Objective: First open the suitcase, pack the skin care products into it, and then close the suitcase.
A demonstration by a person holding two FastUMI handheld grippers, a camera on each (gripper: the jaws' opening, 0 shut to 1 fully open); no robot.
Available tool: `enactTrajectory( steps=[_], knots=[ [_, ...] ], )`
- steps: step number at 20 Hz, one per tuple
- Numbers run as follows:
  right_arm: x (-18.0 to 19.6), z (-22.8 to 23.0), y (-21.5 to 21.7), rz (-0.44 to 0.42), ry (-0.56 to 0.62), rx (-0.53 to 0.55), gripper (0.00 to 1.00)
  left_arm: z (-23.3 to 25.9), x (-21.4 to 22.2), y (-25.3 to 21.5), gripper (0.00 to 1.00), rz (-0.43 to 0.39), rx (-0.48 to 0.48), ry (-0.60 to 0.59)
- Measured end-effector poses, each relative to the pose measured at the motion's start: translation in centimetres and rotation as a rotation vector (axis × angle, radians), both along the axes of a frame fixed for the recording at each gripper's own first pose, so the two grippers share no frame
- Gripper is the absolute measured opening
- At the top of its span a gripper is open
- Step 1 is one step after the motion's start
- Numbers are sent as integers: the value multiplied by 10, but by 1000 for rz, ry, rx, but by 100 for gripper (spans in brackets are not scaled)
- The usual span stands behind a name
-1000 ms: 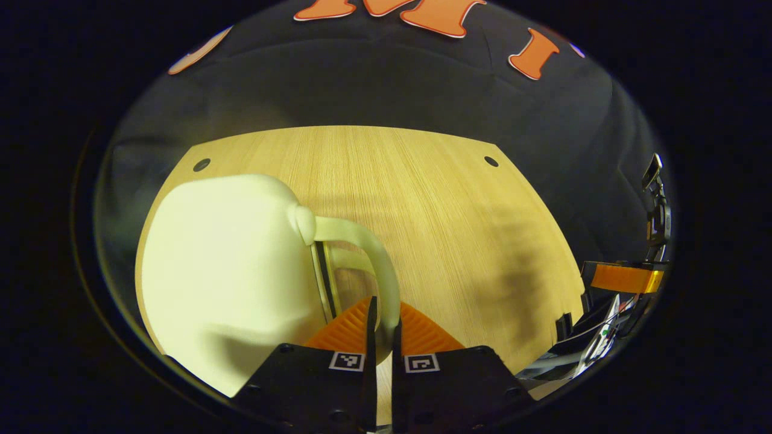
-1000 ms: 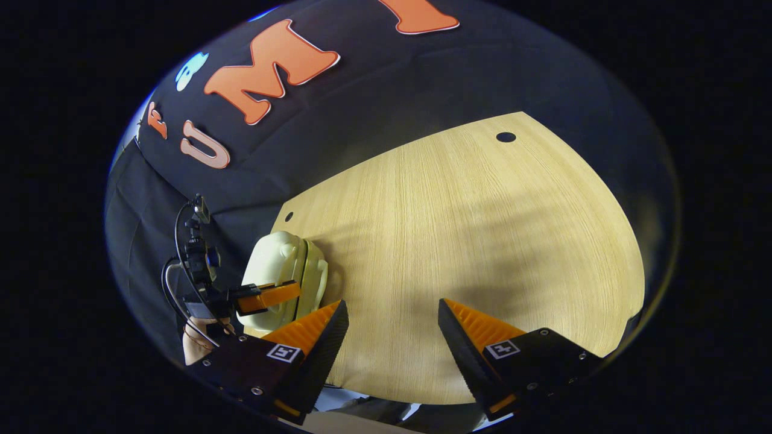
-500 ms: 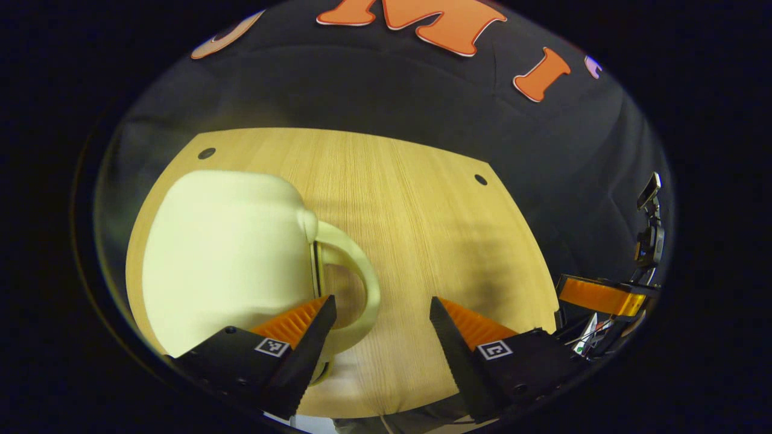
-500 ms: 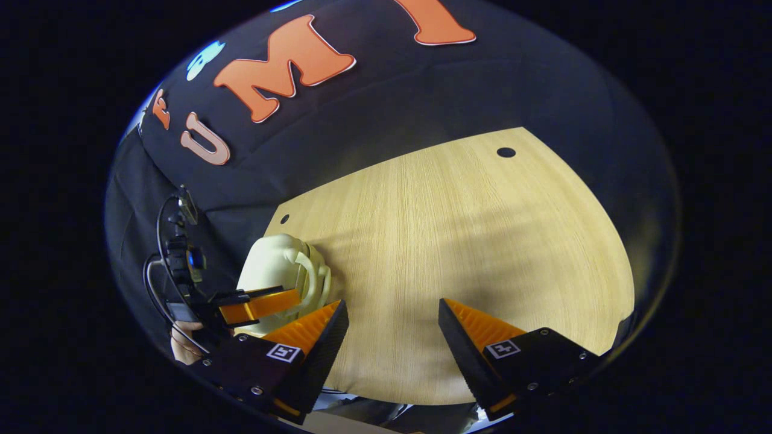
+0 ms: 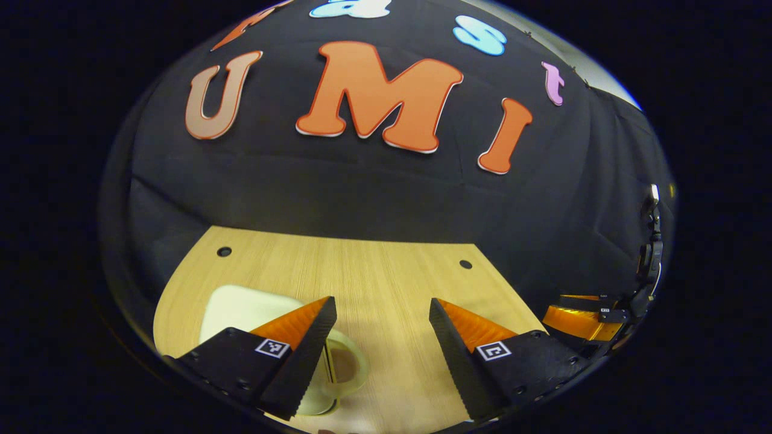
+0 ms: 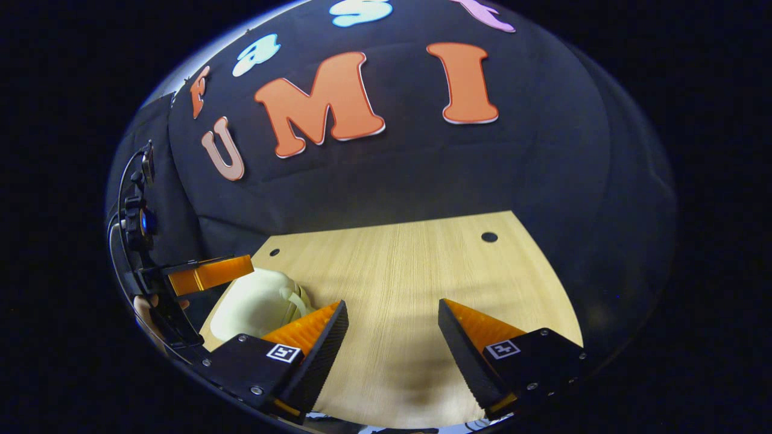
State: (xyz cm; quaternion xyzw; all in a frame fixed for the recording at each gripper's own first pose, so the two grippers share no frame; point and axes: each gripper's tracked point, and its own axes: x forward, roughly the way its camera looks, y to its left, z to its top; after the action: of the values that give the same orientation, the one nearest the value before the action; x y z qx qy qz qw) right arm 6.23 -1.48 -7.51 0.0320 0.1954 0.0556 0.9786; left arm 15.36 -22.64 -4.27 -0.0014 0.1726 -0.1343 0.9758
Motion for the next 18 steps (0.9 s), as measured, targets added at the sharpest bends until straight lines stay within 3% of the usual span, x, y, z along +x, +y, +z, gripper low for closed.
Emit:
enactTrajectory(
  steps=[11,18],
  knots=[
    [-20,108,-31,2,-417,-156,95,101,-17,-32,97,87,28,-390],
    [-34,106,-52,28,-468,-141,95,125,-41,-27,97,196,65,-518]
  ],
)
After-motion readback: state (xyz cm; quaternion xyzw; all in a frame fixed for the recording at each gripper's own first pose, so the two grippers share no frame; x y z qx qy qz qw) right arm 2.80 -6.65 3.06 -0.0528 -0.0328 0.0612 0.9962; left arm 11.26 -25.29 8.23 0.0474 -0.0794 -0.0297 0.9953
